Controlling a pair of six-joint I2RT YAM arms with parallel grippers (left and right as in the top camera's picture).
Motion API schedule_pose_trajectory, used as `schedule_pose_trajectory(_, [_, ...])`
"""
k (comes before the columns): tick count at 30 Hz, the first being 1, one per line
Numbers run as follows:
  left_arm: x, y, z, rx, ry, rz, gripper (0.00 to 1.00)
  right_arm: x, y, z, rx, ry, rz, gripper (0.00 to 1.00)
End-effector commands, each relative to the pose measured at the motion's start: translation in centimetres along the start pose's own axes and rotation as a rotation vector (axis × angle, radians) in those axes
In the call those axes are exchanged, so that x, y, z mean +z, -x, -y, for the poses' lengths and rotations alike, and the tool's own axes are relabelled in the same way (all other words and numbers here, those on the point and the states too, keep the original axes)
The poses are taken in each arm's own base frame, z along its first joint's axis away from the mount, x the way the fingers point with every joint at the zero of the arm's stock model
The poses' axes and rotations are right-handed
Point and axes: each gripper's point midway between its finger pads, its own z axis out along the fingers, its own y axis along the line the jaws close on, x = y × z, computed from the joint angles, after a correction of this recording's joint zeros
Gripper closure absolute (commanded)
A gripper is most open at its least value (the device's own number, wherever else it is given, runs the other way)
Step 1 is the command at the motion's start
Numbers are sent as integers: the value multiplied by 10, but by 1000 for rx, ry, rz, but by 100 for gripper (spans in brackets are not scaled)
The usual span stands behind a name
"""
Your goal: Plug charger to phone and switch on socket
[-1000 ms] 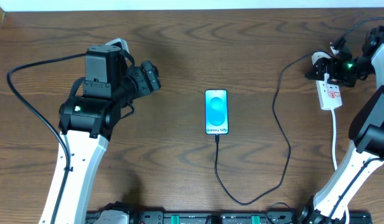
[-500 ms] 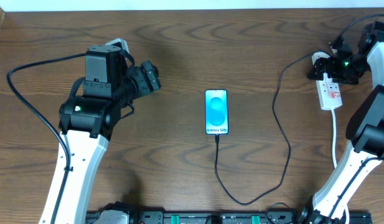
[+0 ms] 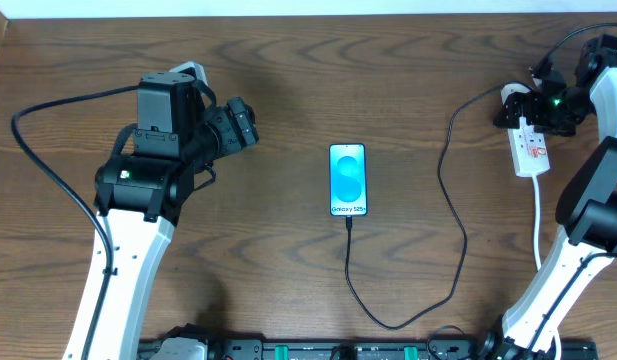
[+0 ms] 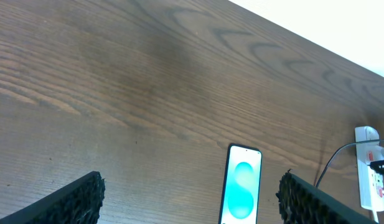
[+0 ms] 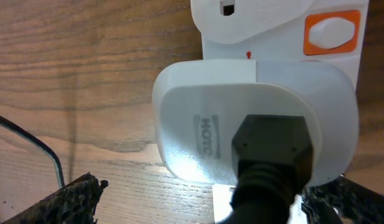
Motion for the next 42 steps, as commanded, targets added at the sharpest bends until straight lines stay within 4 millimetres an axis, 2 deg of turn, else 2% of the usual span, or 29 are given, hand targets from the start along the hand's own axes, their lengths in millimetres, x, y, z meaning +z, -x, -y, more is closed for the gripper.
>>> schedule_pose_trajectory(1, [-1,1,-2,13,9,7,11,10,-7,6,20,-4,-41,1])
schedule_pose_trajectory(7, [-1,1,-2,13,9,7,11,3,3,6,17,-9,-12,1])
schedule_pose_trajectory(13, [-1,1,-2,13,9,7,11,3,22,9,-10,-20,65,1])
schedule_pose_trajectory(24, [-1,1,-2,13,9,7,11,3,17,1,21,25,48,1])
schedule_pose_trajectory(34, [-1,1,-2,13,9,7,11,1,21,-22,22,159,75,1])
schedule_pose_trajectory(42, [-1,1,-2,13,9,7,11,7,13,-23,35,170,47,1])
